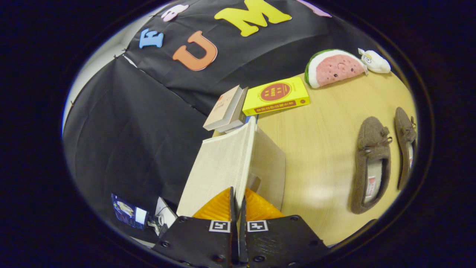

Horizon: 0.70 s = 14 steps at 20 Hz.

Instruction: Open the storage box then place both shoes into the box .Put the left shoe in first, then the right shoe, with the right side of both shoes facing outward in a uniform manner.

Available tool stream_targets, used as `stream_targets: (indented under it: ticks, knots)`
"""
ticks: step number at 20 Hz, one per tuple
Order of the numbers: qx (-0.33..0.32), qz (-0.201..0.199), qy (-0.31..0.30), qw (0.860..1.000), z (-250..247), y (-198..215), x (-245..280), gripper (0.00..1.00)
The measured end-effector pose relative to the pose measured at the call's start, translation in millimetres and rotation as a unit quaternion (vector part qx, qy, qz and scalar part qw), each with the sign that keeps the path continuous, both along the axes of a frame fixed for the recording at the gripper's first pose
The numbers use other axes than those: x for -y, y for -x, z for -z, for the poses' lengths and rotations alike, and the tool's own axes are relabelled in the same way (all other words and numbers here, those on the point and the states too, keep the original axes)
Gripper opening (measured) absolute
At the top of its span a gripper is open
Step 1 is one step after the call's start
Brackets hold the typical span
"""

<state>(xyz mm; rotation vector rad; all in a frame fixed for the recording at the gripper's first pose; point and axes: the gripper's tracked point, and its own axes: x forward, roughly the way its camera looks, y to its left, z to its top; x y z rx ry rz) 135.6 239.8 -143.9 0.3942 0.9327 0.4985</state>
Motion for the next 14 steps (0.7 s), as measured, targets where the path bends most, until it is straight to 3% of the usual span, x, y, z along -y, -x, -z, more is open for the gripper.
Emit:
stream_targets:
  ticks: [8,12,14]
  knots:
    - [0.028,-0.001,-0.011,1.0,-74,8,-40,0.02]
    - [0.047,-0.019,-0.023,0.998,-111,16,-81,0.02]
    - [0.066,-0.04,-0.02,0.997,-122,20,-105,0.07]
